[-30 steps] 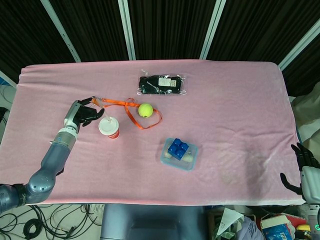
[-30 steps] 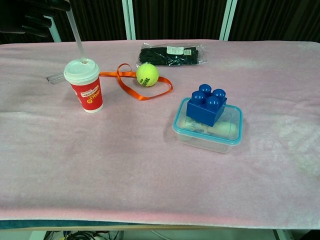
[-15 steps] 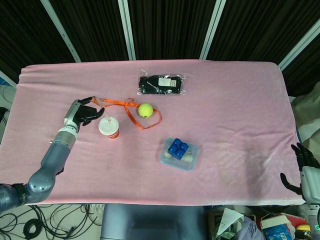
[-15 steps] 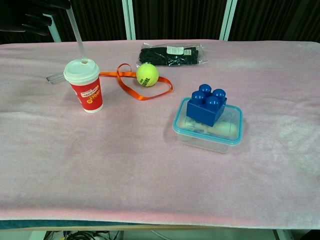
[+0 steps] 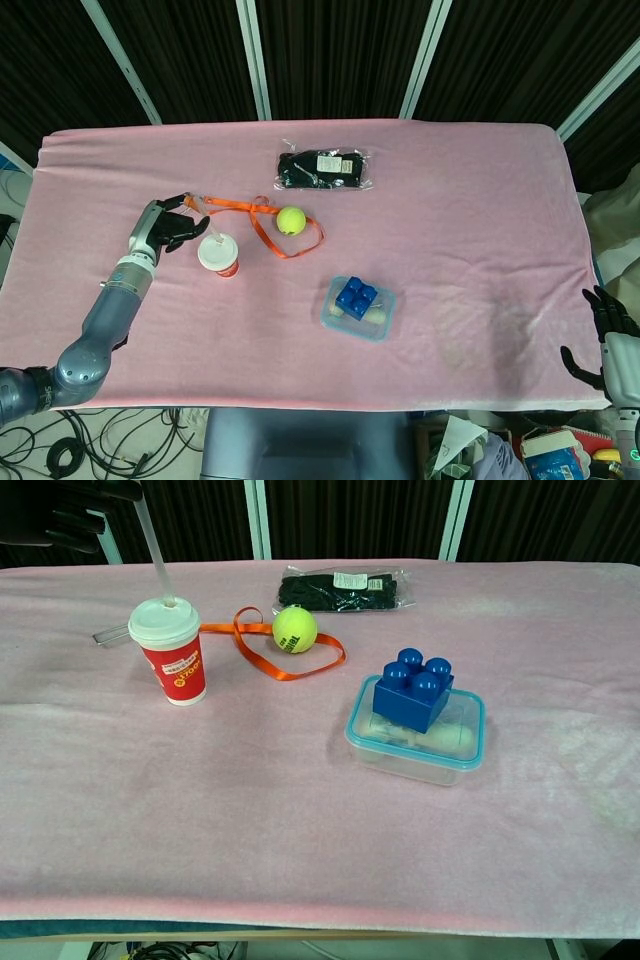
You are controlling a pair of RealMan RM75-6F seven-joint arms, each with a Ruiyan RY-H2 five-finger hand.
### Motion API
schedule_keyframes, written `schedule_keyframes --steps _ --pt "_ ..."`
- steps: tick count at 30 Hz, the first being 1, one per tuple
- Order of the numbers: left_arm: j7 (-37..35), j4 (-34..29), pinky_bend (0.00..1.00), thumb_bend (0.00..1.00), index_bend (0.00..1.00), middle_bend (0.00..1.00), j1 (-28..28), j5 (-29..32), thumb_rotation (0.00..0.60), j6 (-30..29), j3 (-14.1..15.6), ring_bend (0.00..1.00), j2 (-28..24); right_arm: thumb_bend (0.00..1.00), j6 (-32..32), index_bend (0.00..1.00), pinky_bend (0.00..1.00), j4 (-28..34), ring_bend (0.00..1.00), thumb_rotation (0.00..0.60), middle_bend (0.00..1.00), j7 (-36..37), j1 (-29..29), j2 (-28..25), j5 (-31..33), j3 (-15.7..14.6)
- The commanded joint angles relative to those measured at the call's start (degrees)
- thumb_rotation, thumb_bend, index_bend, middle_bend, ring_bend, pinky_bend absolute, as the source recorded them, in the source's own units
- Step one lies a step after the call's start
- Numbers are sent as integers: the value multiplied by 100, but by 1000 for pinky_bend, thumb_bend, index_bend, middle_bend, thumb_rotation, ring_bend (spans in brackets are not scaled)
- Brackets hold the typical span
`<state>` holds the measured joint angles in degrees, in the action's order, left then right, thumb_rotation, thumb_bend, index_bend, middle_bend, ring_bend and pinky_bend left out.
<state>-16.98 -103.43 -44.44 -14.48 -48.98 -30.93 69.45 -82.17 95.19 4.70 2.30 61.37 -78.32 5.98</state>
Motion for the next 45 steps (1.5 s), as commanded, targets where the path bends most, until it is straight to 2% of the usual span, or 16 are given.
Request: schedule_keyframes --steps 1,22,28,34,45 --pt "7 2 1000 394 604 1000 -4 6 600 -5 3 959 -3 292 0 0 152 1 0 600 0 4 -1 0 2 1" --pt "42 125 1000 391 585 1000 6 -54 600 37 108 960 64 292 15 0 152 45 0 600 0 57 -9 -18 24 3" --pt "74 175 1000 372 529 1000 -1 -86 600 53 148 959 92 292 17 0 151 46 0 600 0 64 -9 -18 23 2" --pt "112 199 1000 297 458 1000 2 -169 600 32 185 959 118 292 9 0 152 48 0 600 0 60 -13 -18 30 6" --pt "124 169 1000 288 449 1000 23 -199 600 63 202 959 94 292 7 0 152 53 0 600 0 63 -16 -18 29 4"
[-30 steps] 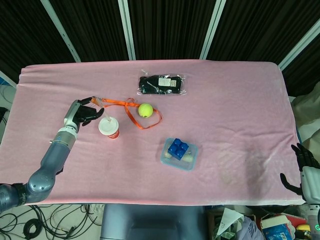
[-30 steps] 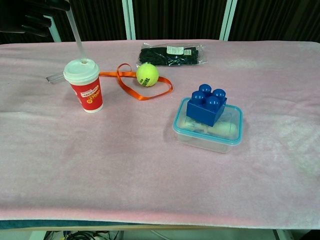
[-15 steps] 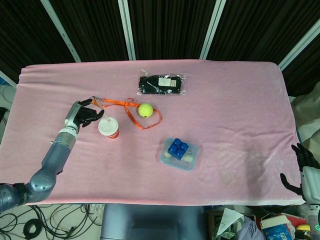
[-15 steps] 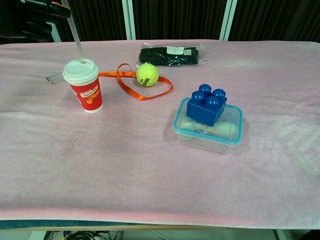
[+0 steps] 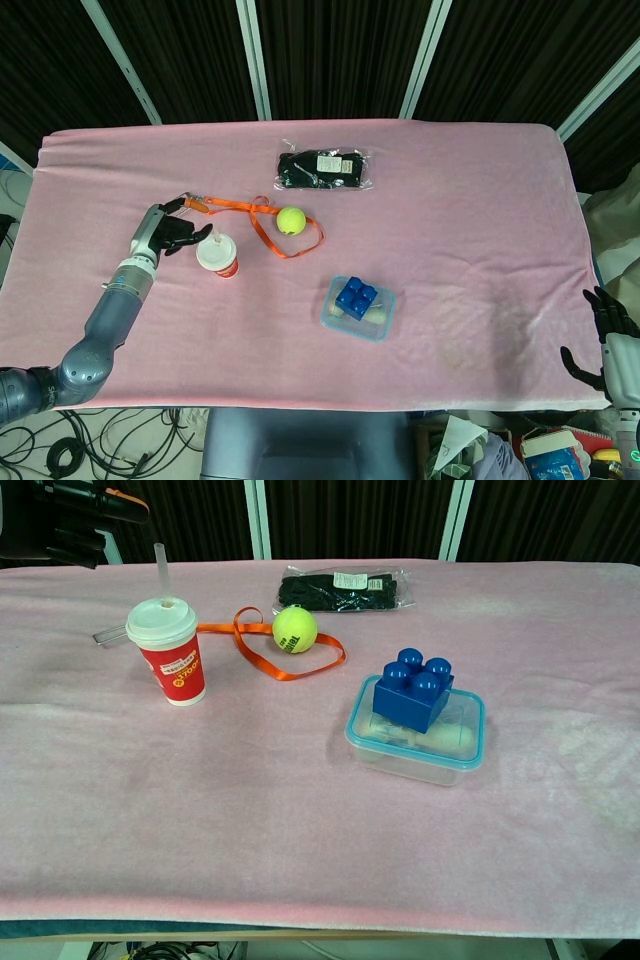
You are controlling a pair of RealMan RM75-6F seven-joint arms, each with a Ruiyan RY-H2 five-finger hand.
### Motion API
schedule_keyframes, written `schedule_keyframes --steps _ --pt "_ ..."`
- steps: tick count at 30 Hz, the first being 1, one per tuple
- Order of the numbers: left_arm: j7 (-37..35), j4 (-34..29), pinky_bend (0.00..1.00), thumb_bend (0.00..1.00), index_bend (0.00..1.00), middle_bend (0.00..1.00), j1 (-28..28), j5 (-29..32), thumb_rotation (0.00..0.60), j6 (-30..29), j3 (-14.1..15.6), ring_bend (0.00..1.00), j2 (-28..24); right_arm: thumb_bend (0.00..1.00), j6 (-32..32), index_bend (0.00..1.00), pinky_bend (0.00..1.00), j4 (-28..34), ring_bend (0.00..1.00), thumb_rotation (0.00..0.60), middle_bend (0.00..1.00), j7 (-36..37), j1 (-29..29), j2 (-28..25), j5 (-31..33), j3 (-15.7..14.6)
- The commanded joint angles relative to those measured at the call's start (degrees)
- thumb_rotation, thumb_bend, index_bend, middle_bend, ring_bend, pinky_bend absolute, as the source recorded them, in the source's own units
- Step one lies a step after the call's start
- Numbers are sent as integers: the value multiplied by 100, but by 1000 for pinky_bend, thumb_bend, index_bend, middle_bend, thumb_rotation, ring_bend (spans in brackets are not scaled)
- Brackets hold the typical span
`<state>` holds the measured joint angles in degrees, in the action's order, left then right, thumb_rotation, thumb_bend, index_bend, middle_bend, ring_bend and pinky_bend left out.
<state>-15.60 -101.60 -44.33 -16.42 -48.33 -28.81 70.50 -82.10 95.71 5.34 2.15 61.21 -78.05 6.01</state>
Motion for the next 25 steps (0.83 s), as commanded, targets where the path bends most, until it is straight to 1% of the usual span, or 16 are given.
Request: schedule_keyframes --steps 1,3,5,6,7,10,11,13,15,16,17,18,19,20,21,25 --pt "-27 -34 1000 288 449 1000 28 -21 600 -13 -20 959 -24 292 -1 0 152 -1 0 600 0 0 -1 -2 2 1" --pt "-31 -119 997 288 449 1000 81 -132 600 -61 -31 951 -82 292 3 0 151 -3 0 600 0 -1 1 -3 3 1" --pt "31 -223 973 287 446 995 157 -355 600 -175 11 926 -157 292 7 0 152 -5 0 600 0 3 2 -6 6 3" --pt "70 -290 948 282 444 983 212 -513 600 -266 46 907 -193 293 4 0 152 -5 0 600 0 6 2 -6 4 4" --pt "122 -370 891 272 442 947 280 -716 600 -380 96 867 -232 293 1 0 152 -5 0 600 0 8 2 -5 -1 5" --pt "400 -626 662 214 438 726 533 -1586 600 -824 362 647 -374 292 4 0 152 -11 0 600 0 4 2 -6 -18 -7" --pt "535 -717 553 189 433 612 636 -1932 600 -960 504 521 -448 292 4 0 152 -13 0 600 0 -2 3 -6 -28 -11" --pt "758 -857 392 159 418 446 853 -2598 600 -1257 767 330 -576 292 2 0 152 -14 0 600 0 -11 1 -7 -42 -21" --pt "1024 -914 200 124 361 252 1071 -3278 600 -1579 1071 121 -679 290 -3 0 152 -19 0 600 0 -37 0 -11 -58 -29" --pt "1224 -892 144 113 320 198 1222 -3757 600 -1840 1283 74 -724 287 -8 0 152 -28 0 600 0 -72 -1 -13 -67 -37" --pt "1417 -826 83 99 246 134 1342 -4095 600 -2089 1442 33 -738 279 -10 0 152 -34 0 600 0 -100 0 -13 -76 -43" --pt "1563 -769 33 81 141 67 1466 -4403 600 -2307 1607 6 -726 269 -18 0 152 -42 0 600 0 -134 0 -11 -90 -49" --pt "1702 -699 13 71 80 36 1589 -4687 600 -2493 1780 0 -717 260 -33 0 152 -51 0 600 0 -166 0 -7 -109 -52" --pt "1901 -587 0 60 19 7 1766 -5036 600 -2725 2028 0 -716 248 -62 0 152 -66 0 600 0 -201 0 3 -145 -57" --pt "2019 -517 0 58 1 0 1880 -5218 600 -2856 2178 0 -718 235 -84 0 152 -82 0 600 0 -223 1 10 -177 -61" --pt "2328 -235 0 57 0 0 2430 -5935 600 -3522 2744 0 -672 189 -172 0 152 -161 0 600 0 -272 1 40 -308 -77"
